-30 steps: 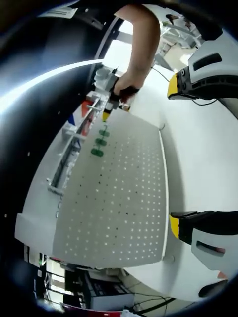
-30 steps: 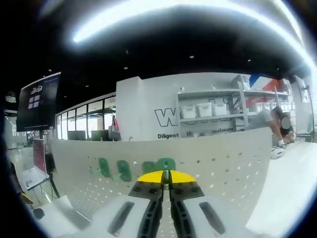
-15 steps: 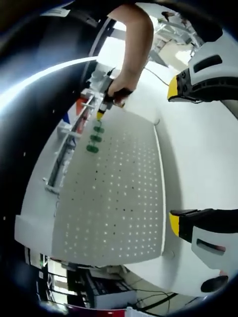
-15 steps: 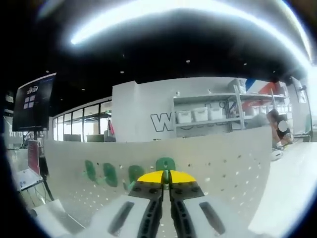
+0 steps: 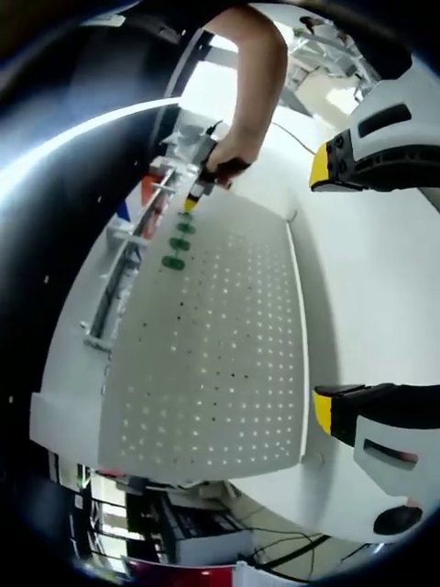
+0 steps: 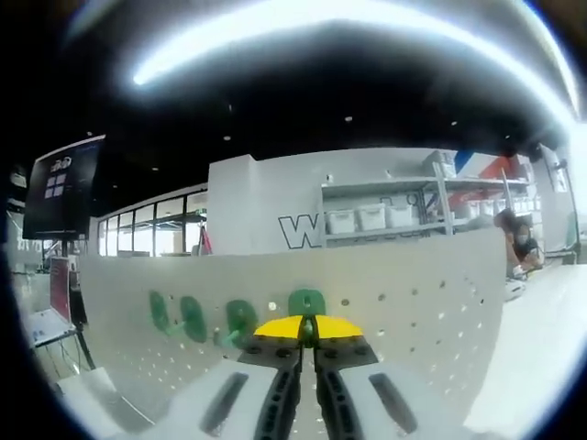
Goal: Insert the hook assembly into the mounting plate slot until the hook locks in place.
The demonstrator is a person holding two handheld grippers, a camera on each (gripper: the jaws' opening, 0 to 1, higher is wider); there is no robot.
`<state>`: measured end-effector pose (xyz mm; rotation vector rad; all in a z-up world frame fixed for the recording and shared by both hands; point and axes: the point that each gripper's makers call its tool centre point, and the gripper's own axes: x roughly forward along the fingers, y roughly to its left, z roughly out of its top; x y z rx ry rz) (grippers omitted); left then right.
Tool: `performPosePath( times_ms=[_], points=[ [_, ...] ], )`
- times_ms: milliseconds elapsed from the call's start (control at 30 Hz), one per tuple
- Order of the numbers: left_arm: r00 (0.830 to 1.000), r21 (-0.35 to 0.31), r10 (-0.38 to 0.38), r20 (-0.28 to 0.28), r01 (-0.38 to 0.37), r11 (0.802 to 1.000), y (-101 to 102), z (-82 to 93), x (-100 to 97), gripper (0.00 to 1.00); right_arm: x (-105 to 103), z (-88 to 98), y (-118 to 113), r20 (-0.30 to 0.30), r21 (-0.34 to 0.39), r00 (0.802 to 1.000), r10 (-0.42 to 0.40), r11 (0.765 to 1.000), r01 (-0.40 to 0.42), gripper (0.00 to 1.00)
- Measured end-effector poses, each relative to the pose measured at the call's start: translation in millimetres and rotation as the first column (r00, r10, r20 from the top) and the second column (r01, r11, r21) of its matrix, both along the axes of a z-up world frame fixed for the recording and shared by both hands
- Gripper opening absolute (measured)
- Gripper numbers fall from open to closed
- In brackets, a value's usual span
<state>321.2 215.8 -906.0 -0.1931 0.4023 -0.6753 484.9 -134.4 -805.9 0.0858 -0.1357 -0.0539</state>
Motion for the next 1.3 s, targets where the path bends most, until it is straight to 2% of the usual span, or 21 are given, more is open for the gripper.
performPosePath(
  times_ms=[33,300,467,533,633,867,1000,1133,1300],
  points=[
    [1.0,0.0,0.002,-0.004,-0.002,1.0,1,-0.8,-0.3,0.87,1,-4.2,2,-0.018,0.015,1.0,0.01,1.0,-0.009,0.01],
    [1.0,0.002,0.013,-0.008,-0.012,1.0,4,-3.4,0.2,0.87,3,-2.4,1,0.001,-0.033,1.0,-0.01,0.999,0.01,0.01],
    [1.0,-0.005,0.001,-0.002,-0.001,1.0,-1,-1.2,-0.9,0.89,5,-1.8,1,-0.014,-0.058,1.0,-0.018,0.998,0.017,0.01],
    [1.0,-0.005,-0.009,-0.001,0.009,1.0,-5,-0.7,-2.0,0.89,5,-1.4,0,-0.027,-0.039,1.0,-0.011,0.999,0.01,0.01],
    [1.0,0.019,-0.028,0.012,0.028,0.999,-8,-0.8,-4.8,0.9,3,-2.1,0,-0.05,-0.106,0.999,-0.013,0.994,0.007,0.02],
    [0.999,0.016,-0.039,0.011,0.039,0.999,-8,-0.4,-9.3,0.9,-4,2.8,-1,-0.052,-0.054,0.999,0.0,0.999,-0.003,0.05],
    [0.999,0.047,-0.033,0.013,0.033,0.998,1,-1.4,-9.6,0.9,-12,12.0,0,-0.032,-0.044,0.999,0.002,0.999,-0.003,0.05],
    [1.0,0.04,-0.021,0.023,0.02,0.999,9,3.0,-8.8,0.9,-23,18.5,2,-0.026,-0.057,1.0,0.008,0.998,-0.01,0.07],
    [0.999,0.036,-0.02,0.036,0.018,0.999,9,7.2,-10.7,0.91,-35,21.2,0,-0.035,-0.049,0.999,0.011,0.999,-0.013,0.09]
  ],
)
